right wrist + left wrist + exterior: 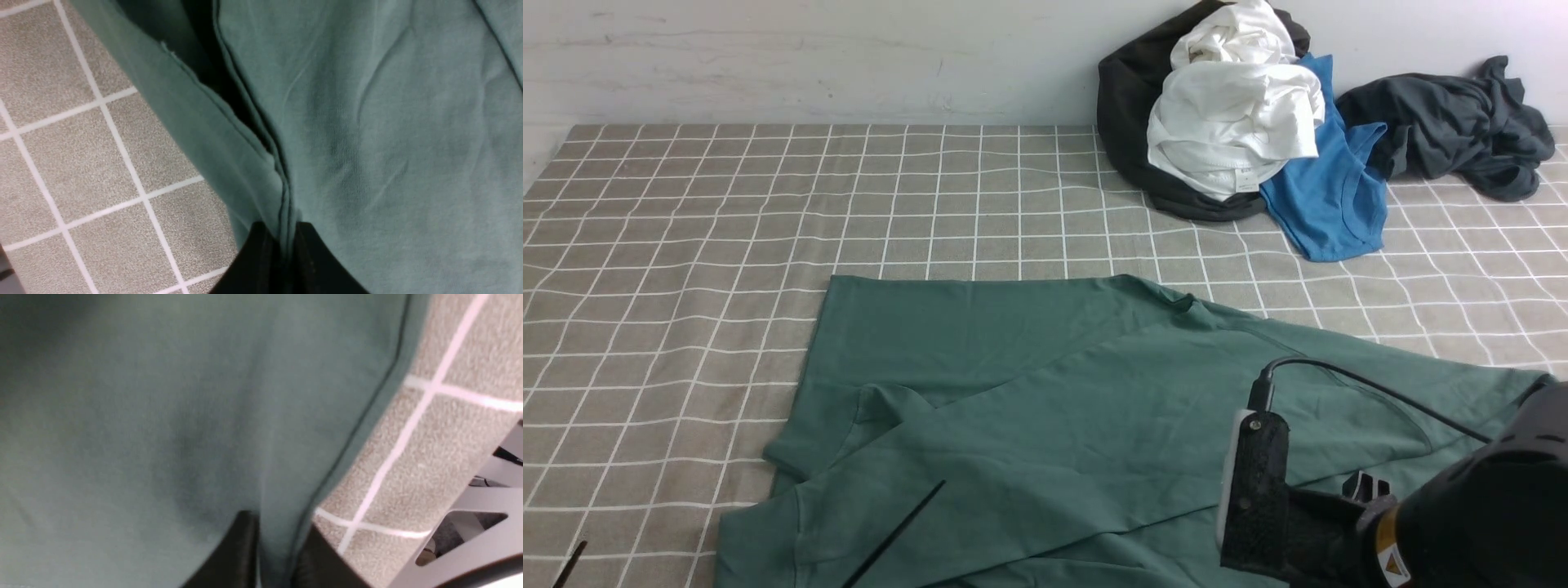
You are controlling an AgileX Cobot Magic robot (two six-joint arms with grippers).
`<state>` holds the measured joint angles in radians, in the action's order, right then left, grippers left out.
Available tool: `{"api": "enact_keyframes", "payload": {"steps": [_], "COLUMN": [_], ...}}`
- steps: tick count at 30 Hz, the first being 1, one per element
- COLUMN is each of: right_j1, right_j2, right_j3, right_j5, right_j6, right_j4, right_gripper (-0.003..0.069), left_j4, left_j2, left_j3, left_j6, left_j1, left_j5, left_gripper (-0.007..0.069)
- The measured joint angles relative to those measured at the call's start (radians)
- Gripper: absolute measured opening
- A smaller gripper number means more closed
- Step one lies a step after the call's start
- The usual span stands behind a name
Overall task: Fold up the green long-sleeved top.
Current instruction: Use both arms simultaneously to clamp the lower edge of the clothing fabric, then use both arms to drag the lower edge of the fabric forward and fold it over the upper edge
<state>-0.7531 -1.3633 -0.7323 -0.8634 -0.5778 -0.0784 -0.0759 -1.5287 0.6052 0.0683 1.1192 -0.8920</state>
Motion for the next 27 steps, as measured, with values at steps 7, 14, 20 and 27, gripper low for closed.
{"api": "enact_keyframes", "payload": {"steps": [7, 14, 20, 27], "right_j1": [0.000, 0.000, 0.081, 0.219], "right_j2": [0.016, 0.018, -0.031, -0.197], "right_j3": [-0.012, -0.143, -0.315, -0.533], "right_j5": [-0.029, -0.108, -0.119, -0.132], "right_j6": [0.000, -0.001, -0.017, -0.133], "right_j4": [0.019, 0.111, 0.183, 0.144], "right_gripper": [0.0026, 0.0026, 0.0026, 0.0026], "left_j4": [-0.003, -0.003, -0.003, -0.006], "left_j2": [0.055, 0.121, 0.078, -0.044], "left_j3": [0.068, 0.272, 0.497, 0.739], "left_j6": [0.014, 0.190, 0.361, 0.458], "left_j1": [-0.037, -0.305, -0.513, -0.665], "left_j5": [-0.097, -0.223, -0.249, -0.265], "left_gripper": [-0.0003, 0.0006, 0.0006, 0.0006]}}
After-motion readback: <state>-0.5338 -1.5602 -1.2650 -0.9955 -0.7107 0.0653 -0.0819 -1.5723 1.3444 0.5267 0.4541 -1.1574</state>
